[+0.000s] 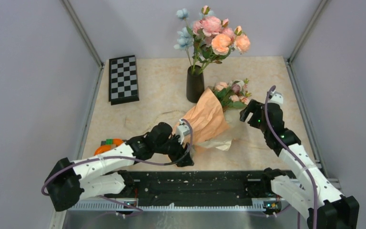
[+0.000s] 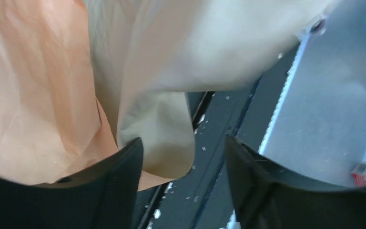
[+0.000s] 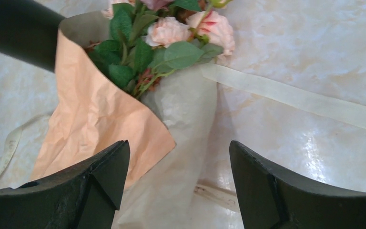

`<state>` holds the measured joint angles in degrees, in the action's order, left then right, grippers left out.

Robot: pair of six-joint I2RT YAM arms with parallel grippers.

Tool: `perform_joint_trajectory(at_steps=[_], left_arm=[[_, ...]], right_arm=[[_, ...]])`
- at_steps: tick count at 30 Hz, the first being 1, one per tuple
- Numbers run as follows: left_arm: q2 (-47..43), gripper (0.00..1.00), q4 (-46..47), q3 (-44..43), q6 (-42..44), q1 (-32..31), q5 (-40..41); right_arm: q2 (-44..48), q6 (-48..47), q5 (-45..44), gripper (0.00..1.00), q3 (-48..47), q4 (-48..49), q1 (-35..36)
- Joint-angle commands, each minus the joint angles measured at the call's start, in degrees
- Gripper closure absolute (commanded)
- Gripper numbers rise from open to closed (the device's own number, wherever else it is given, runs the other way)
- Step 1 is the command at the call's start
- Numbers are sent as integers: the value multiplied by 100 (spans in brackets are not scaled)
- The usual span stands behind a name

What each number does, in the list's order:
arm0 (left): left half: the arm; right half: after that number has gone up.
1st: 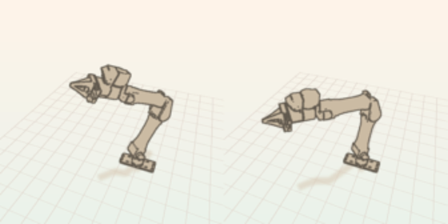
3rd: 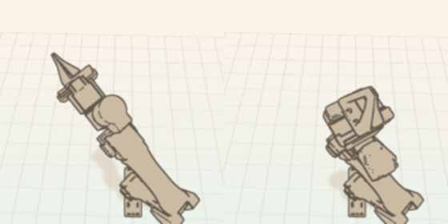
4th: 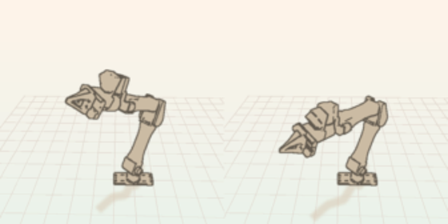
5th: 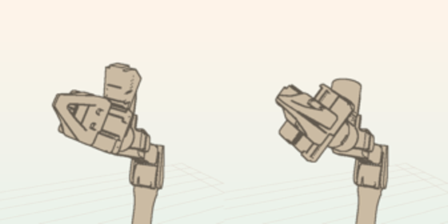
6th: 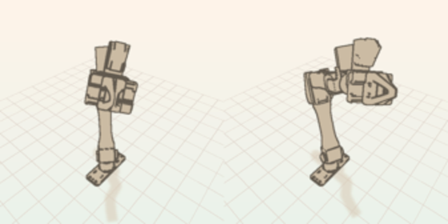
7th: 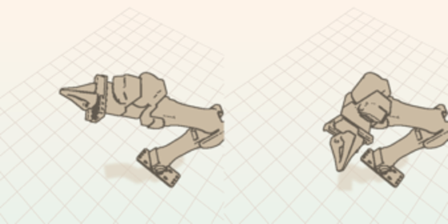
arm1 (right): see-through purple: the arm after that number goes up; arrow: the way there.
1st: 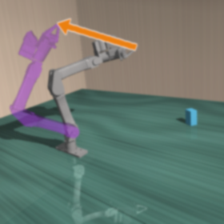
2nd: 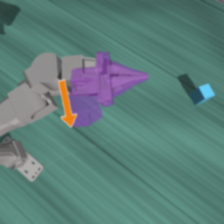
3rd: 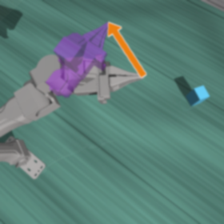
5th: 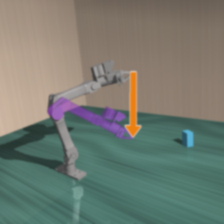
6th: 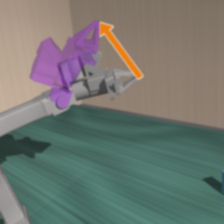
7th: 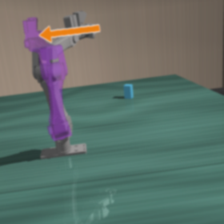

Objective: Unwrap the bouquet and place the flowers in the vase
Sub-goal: Unfold the wrapping paper at the center of the board.

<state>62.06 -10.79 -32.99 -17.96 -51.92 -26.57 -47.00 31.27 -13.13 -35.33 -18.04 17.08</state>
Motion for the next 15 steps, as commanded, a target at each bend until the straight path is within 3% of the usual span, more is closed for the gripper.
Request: perform_joint_trajectory(at_steps=[1,3,10,15], left_arm=[[-642,20,133,-331,-203,-20,186],[-861,2,142,-378,-369,-20,125],[-1550,1,202,-568,-732,-12,554],[-1514,1,-226,-576,-1175,163,2186]], right_arm=[[-61,-397,983,21,-581,-169,-8],[-100,-452,1389,20,-783,-309,-11],[-432,-526,3234,21,-1004,-301,-4],[-681,-346,3634,28,-603,-301,10]])
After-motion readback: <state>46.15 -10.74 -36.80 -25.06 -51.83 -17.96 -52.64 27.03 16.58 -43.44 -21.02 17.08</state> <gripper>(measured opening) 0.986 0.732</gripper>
